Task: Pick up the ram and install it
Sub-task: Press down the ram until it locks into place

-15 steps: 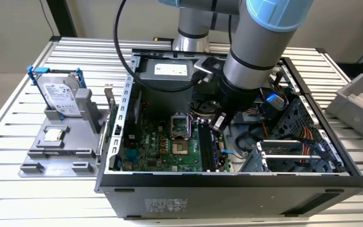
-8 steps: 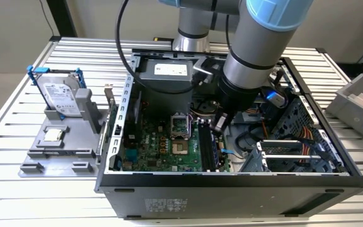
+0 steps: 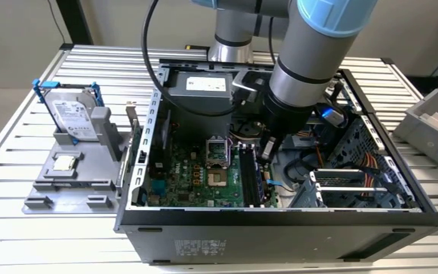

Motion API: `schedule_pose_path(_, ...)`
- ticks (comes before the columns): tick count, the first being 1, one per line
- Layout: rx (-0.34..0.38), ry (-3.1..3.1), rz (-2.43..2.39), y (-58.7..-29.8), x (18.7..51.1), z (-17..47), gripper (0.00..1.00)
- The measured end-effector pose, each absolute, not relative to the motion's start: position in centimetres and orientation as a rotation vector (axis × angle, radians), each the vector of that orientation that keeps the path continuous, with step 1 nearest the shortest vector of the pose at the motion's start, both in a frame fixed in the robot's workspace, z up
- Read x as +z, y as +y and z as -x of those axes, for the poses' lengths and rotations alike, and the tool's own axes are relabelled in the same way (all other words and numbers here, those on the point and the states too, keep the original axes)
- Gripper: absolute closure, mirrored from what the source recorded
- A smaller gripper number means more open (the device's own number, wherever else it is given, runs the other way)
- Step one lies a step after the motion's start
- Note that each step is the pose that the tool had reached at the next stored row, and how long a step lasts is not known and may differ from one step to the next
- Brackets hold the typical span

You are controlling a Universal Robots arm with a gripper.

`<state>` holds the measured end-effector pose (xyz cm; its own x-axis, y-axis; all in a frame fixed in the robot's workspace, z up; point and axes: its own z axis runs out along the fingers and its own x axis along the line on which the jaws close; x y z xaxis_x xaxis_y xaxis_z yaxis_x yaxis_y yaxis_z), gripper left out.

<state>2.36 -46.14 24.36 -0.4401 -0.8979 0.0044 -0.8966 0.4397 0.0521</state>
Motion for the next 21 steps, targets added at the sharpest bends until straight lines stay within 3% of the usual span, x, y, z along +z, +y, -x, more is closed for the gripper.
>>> schedule_pose_path(21,-0.060,-2.466,-1.888,-46.09,24.36,-2.36,1.00)
